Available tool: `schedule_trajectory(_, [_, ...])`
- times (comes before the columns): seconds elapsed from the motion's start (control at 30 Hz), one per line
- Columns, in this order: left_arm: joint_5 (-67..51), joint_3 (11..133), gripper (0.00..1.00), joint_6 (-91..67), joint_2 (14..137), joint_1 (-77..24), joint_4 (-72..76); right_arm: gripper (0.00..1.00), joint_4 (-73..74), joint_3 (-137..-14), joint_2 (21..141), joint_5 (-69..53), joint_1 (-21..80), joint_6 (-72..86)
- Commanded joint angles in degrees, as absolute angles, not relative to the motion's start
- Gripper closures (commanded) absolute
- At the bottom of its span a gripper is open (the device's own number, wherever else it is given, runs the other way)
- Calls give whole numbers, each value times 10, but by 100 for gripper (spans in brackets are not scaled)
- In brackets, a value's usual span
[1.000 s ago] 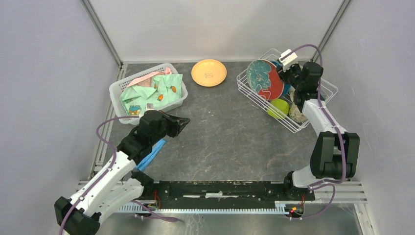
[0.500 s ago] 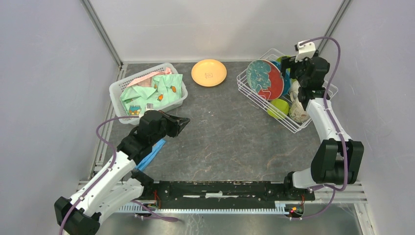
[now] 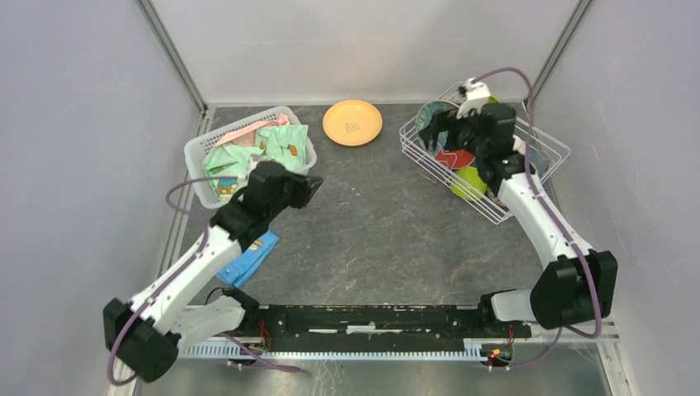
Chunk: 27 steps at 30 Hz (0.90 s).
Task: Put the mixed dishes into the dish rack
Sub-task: Insert the plate into the dish rack.
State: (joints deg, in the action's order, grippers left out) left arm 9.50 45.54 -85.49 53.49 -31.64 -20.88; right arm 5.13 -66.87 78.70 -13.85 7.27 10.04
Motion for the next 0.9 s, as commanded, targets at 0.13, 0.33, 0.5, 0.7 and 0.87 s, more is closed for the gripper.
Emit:
schedule_trajectory(0.13, [134, 694, 98, -867, 786, -300, -180, 2, 26, -500, 669, -192, 176, 108])
schedule_trajectory(0.33, [114, 859, 98, -867, 973, -264, -167, 2, 6, -403, 629, -188, 188, 104])
schedule_trajectory(0.5, [117, 932, 98, -867, 1093, -240, -94, 2, -29, -349, 582, -165, 188, 135])
schedule_trajectory(0.7, [150, 942, 98, -867, 1170, -247, -30, 2, -12, -366, 562, -172, 189, 149])
schedule_trajectory(0.87, [203, 956, 98, -867, 1219, -277, -67, 2, -7, -375, 547, -171, 190, 147])
